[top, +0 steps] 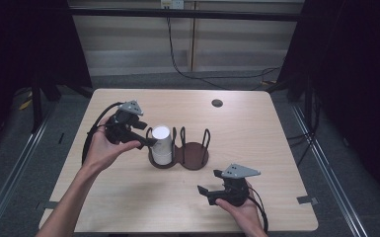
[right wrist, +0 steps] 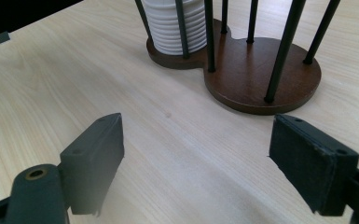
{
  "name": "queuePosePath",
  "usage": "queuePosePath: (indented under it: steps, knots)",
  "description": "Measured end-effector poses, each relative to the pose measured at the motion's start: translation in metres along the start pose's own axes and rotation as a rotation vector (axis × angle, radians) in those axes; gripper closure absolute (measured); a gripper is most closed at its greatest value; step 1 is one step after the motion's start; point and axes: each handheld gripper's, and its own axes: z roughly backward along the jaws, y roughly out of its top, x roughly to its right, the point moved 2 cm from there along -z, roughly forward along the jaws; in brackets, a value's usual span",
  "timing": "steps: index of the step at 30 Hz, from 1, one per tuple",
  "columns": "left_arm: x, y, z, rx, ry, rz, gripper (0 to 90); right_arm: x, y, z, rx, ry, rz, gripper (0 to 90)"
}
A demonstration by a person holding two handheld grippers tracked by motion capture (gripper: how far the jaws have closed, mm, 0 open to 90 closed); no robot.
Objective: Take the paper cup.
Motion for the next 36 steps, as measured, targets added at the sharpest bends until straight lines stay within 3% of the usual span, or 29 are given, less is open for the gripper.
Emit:
queuePosePath:
  steps: [4, 9, 10, 12, 18, 19, 23, 28, 36]
  knots:
    - [-0.001, 0.009, -0.004, -0.025, 0.006, -0.006, 30.7, -0.001, 0.000, 0.000, 0.001, 0.002, 0.002, 17.4]
    - [0.002, 0.020, -0.008, -0.048, 0.008, -0.043, 34.7, 0.000, 0.000, 0.000, -0.001, 0.000, 0.003, 17.4]
    - [0.002, 0.022, -0.009, -0.062, 0.023, -0.052, 34.8, 0.000, 0.000, 0.000, 0.000, -0.001, 0.004, 17.4]
    - [0.001, 0.025, -0.012, -0.072, 0.043, -0.051, 31.7, 0.000, 0.000, 0.000, -0.001, 0.000, 0.004, 17.4]
    - [0.002, 0.030, -0.021, -0.130, 0.026, -0.057, 31.9, -0.001, 0.000, 0.001, -0.001, -0.008, 0.006, 17.4]
    - [0.003, 0.031, -0.024, -0.142, 0.017, -0.034, 31.4, 0.000, 0.000, 0.001, 0.001, -0.008, 0.008, 17.4]
    - [0.003, 0.035, -0.028, -0.164, 0.024, -0.019, 30.8, 0.000, 0.000, 0.001, 0.006, -0.007, 0.007, 17.7]
    - [0.001, 0.039, -0.038, -0.256, 0.023, -0.035, 31.2, -0.001, -0.001, 0.001, -0.004, 0.006, 0.001, 17.6]
    - [0.000, 0.042, -0.048, -0.312, 0.011, -0.047, 30.9, 0.000, -0.002, 0.001, -0.007, 0.003, 0.004, 17.6]
